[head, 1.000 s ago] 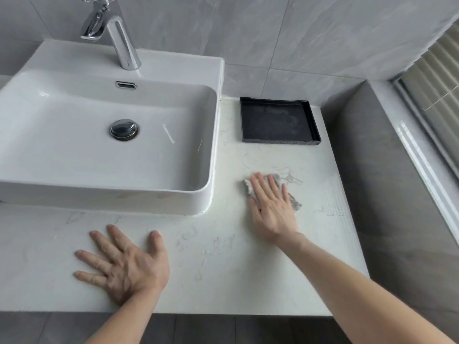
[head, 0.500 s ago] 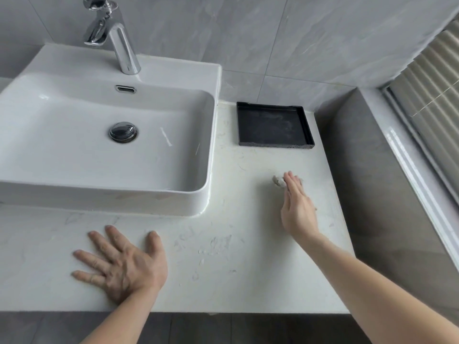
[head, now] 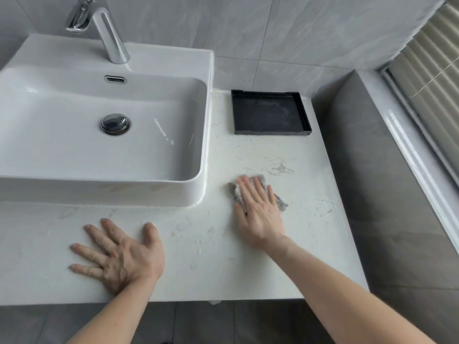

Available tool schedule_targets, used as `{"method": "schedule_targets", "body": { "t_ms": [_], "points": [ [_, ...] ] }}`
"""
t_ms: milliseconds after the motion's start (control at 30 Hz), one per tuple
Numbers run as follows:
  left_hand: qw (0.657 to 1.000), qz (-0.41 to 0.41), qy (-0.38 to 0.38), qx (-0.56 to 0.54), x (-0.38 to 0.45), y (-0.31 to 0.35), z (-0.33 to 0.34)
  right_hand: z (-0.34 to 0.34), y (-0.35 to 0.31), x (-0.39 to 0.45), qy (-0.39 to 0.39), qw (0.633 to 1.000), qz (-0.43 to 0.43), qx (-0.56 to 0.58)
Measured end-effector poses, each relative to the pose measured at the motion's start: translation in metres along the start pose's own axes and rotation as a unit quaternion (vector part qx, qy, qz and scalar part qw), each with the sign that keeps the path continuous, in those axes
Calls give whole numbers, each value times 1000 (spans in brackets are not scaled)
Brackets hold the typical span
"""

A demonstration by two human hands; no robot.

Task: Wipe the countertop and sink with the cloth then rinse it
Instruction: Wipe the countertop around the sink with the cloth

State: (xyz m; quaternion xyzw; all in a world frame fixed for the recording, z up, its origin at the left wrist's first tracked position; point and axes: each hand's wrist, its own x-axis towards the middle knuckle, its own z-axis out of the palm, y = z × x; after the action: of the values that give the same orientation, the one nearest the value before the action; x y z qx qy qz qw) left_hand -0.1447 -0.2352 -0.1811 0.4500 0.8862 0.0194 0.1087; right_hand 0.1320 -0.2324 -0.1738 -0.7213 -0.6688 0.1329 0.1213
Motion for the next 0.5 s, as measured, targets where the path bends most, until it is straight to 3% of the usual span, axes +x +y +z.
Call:
{"method": "schedule_targets", "body": {
  "t_ms": [267,367,500],
  "points": [
    [1000,1,-1,-3,-2,0,-2,-69,137,-40,72,978,194,34],
    [1000,1,-3,-3,-2,0,-3,-83,130,-43,116,965,219,81],
    [1000,0,-5,-3,-3,1,-4,-72,66,-34,140,971,138,133]
  ]
}}
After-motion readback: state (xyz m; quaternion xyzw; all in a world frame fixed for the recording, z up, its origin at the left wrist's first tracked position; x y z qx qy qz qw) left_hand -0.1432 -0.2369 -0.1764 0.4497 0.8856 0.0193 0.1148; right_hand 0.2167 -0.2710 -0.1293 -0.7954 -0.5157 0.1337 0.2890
